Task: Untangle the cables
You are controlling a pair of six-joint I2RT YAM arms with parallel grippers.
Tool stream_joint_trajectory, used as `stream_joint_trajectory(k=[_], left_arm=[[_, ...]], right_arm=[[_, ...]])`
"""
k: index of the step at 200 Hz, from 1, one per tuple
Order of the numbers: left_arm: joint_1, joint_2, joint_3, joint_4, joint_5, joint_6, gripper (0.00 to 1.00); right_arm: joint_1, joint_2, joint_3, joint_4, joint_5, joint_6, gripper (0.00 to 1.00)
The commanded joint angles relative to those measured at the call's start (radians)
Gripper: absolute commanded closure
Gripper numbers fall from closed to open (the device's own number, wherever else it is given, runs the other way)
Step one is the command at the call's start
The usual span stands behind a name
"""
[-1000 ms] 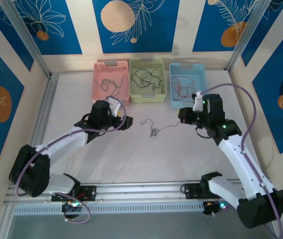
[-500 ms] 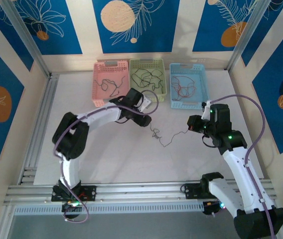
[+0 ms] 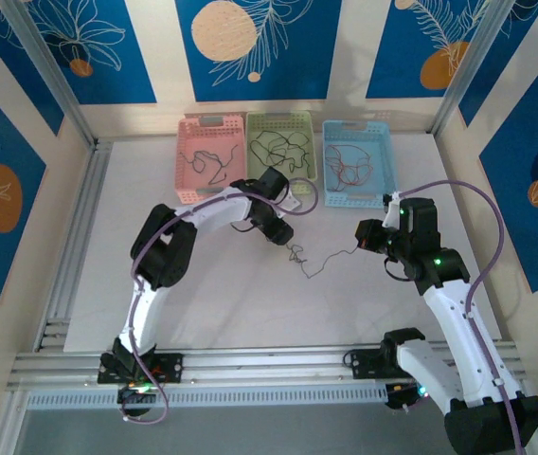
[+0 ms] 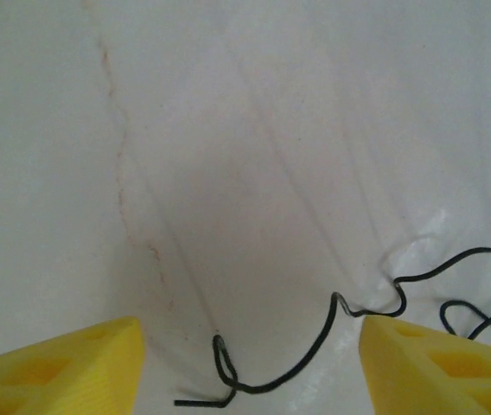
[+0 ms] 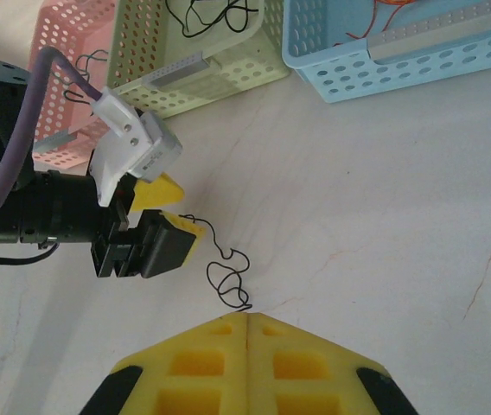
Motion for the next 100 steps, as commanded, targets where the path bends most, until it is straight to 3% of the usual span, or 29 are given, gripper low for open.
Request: stream_joint_trajectory(k=[1, 12, 38, 51, 100], left_arm=[[-0.008, 0.017, 0.010, -0.018, 0.023, 0.017, 0.44], [-0.010, 0.018, 0.006, -0.005, 0.012, 0.016, 0.51], [-0.009, 0.009, -0.013, 0.044, 0.006, -0.002, 0.88], [-0.008, -0.008, -0.043, 0.080, -0.005, -0.011, 1.00], [0.054, -0.213, -0.237, 0.159, -0.262, -0.140, 1.00]], right_arm=[[-0.004, -0.015, -0.016, 0.007, -0.028, -0.013, 1.00], [-0.003, -0.014, -0.016, 0.006, -0.026, -0.014, 1.00], [-0.003, -0.018, -0.018, 0.006, -0.018, -0.014, 1.00], [-0.004, -0.020, -0.018, 0.004, -0.009, -0.015, 1.00], [-0.030, -0.041, -0.021, -0.003, 0.069, 0.001, 1.00]])
